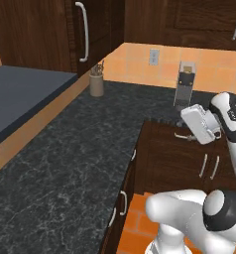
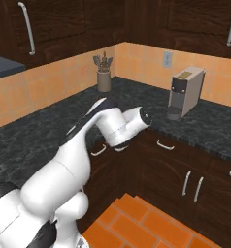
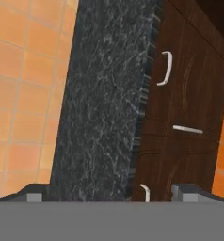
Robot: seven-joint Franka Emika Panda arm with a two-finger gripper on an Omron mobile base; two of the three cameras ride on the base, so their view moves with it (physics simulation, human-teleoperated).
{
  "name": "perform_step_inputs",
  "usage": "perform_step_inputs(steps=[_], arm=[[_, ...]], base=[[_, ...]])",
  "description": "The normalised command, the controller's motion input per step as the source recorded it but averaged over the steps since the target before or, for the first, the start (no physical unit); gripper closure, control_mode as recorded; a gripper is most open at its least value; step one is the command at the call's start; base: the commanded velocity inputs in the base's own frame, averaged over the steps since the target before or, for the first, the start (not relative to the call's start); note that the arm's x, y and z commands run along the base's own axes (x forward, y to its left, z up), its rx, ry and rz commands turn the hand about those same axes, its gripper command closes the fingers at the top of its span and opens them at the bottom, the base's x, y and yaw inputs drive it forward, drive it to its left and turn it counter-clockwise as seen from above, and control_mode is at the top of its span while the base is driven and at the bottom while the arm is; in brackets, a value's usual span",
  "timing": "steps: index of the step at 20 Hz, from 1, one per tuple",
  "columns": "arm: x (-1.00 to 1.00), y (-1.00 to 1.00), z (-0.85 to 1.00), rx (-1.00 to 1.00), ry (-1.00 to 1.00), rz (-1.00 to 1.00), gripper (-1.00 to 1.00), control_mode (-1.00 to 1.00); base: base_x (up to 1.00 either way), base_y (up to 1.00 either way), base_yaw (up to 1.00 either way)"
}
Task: Take a straw from the drawer in front and place it inside the glass cup on the dining counter.
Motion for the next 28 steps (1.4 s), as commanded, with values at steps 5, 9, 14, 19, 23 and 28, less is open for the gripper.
perform_step_inputs(steps=[5, 9, 14, 19, 23, 28], arm=[[0.46, -0.21, -0.87, 0.25, -0.02, 0.03, -1.0, -1.0], [0.44, 0.0, -0.76, 0.17, -0.03, 0.04, -1.0, -1.0], [0.39, 0.11, -0.71, 0.03, -0.16, 0.04, -1.0, -1.0], [0.36, 0.35, -0.57, 0.0, -0.21, 0.01, -1.0, -1.0], [0.28, 0.39, -0.46, 0.01, -0.12, 0.03, -1.0, -1.0], [0.27, 0.37, -0.31, 0.0, -0.1, 0.03, -1.0, -1.0]], base=[[0.0, 0.0, 0.0], [0.0, 0.0, 0.0], [0.0, 0.0, 0.0], [0.0, 0.0, 0.0], [0.0, 0.0, 0.0], [0.0, 0.0, 0.0]])
